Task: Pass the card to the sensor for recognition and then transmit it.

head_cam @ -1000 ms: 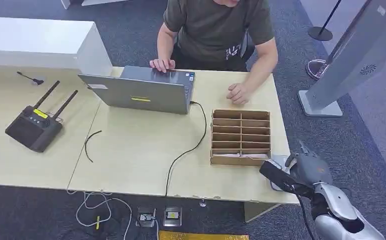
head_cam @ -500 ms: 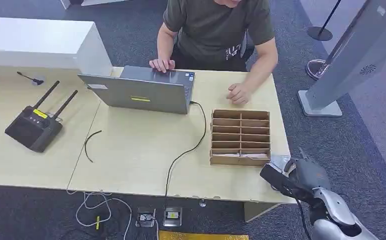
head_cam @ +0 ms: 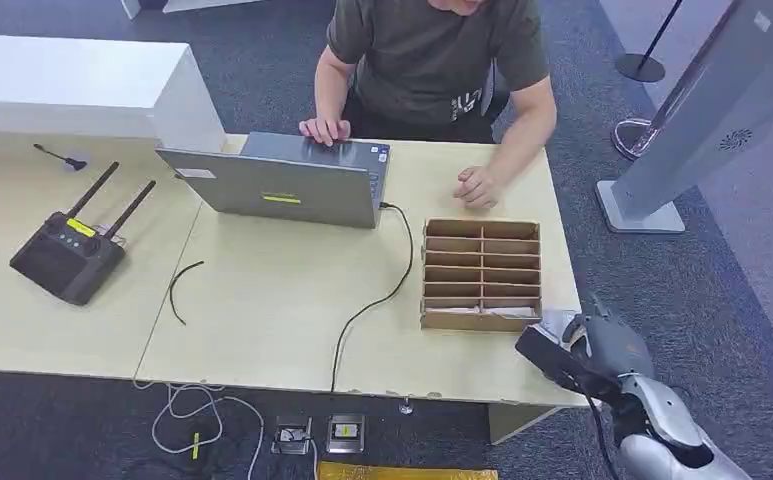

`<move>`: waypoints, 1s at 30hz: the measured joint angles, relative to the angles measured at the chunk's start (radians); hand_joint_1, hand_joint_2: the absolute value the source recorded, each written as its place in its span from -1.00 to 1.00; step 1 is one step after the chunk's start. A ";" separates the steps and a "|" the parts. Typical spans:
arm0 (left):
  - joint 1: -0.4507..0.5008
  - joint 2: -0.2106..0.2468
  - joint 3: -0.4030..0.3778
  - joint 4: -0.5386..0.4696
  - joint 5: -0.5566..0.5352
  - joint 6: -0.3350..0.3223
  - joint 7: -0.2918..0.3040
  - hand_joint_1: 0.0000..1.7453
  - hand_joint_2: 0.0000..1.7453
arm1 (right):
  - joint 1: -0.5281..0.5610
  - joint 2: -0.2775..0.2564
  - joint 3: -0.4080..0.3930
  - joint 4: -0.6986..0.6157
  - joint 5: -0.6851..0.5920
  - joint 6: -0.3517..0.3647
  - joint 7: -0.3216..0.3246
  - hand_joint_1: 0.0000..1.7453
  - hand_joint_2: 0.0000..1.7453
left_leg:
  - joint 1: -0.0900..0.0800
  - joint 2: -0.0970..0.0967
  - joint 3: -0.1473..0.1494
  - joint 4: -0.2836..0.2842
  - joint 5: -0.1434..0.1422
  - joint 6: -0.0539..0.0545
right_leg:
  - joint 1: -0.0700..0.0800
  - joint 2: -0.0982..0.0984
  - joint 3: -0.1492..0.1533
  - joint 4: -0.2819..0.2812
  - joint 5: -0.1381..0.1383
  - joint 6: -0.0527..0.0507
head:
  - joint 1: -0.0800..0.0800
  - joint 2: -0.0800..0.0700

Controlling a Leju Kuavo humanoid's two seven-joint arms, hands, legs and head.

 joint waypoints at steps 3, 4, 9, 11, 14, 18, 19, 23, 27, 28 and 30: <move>0.000 0.000 0.000 0.000 0.000 0.000 0.000 -1.00 -1.00 | -0.001 0.002 0.001 0.005 -0.006 -0.006 0.000 1.00 1.00 | 0.000 0.000 0.000 0.000 0.000 0.000 | 0.000 0.000 0.000 0.000 0.000 0.000 | 0.000 0.000; 0.000 0.000 0.000 0.000 0.000 0.000 0.000 -1.00 -1.00 | -0.001 0.002 0.002 0.005 -0.009 -0.008 0.000 1.00 1.00 | 0.000 0.000 0.000 0.000 0.000 0.000 | 0.000 0.000 0.000 0.000 0.000 0.000 | 0.000 0.000; 0.000 0.000 0.000 0.000 -0.001 0.001 0.005 -1.00 -1.00 | -0.001 0.002 0.007 0.013 -0.027 -0.050 -0.006 1.00 1.00 | 0.000 0.000 0.000 0.000 0.000 0.000 | 0.000 0.000 0.000 0.000 0.000 0.000 | 0.000 0.000; 0.000 0.001 0.000 0.000 -0.002 0.002 0.005 -1.00 -1.00 | -0.002 0.002 0.008 0.013 -0.023 -0.063 -0.006 1.00 1.00 | 0.000 0.000 0.000 0.000 0.000 0.000 | 0.000 0.000 0.000 0.000 0.000 0.000 | 0.000 0.000; 0.001 0.002 0.000 0.000 -0.005 0.002 0.005 -1.00 -1.00 | -0.018 -0.004 0.006 0.000 0.011 -0.082 0.008 1.00 1.00 | 0.000 0.000 0.000 0.000 0.000 0.000 | 0.000 0.000 0.000 0.000 0.000 0.000 | 0.000 0.000; 0.001 0.003 0.000 0.000 -0.004 0.002 0.000 -1.00 -1.00 | -0.073 -0.031 -0.006 -0.074 0.063 -0.055 0.042 1.00 1.00 | 0.000 0.000 0.000 0.000 0.000 0.000 | 0.000 0.001 0.000 0.000 0.000 0.000 | 0.000 0.000; 0.002 0.003 0.000 0.000 -0.003 0.002 -0.003 -1.00 -1.00 | -0.093 -0.040 -0.013 -0.097 0.078 -0.037 0.056 1.00 1.00 | 0.000 0.000 0.000 0.000 0.000 0.000 | 0.000 0.000 0.000 0.000 0.000 0.000 | 0.000 0.000; 0.003 0.004 0.000 0.000 -0.004 0.008 -0.006 -1.00 -1.00 | -0.170 -0.076 -0.042 -0.188 0.128 0.032 0.100 1.00 1.00 | 0.000 0.000 0.000 0.000 0.000 0.000 | 0.000 0.000 0.000 0.000 0.000 0.000 | 0.000 0.000; 0.003 0.004 0.000 0.000 -0.010 0.008 -0.006 -1.00 -1.00 | -0.217 -0.096 -0.063 -0.251 0.134 0.071 0.111 1.00 1.00 | 0.000 0.000 0.000 0.000 0.000 0.000 | 0.000 0.000 0.000 0.000 0.000 0.000 | 0.000 0.000; 0.003 0.004 0.000 0.000 -0.010 0.007 -0.006 -1.00 -1.00 | -0.226 -0.099 -0.064 -0.260 0.136 0.079 0.113 1.00 1.00 | 0.000 0.000 0.000 0.000 0.000 0.000 | 0.000 0.000 0.000 0.000 0.000 0.000 | 0.000 0.000; 0.003 0.004 0.000 0.000 -0.007 0.007 -0.006 -1.00 -1.00 | -0.240 -0.101 -0.063 -0.276 0.148 0.086 0.109 1.00 1.00 | 0.000 0.000 0.000 0.000 0.000 0.000 | 0.000 0.000 0.000 0.000 0.000 0.000 | 0.000 0.000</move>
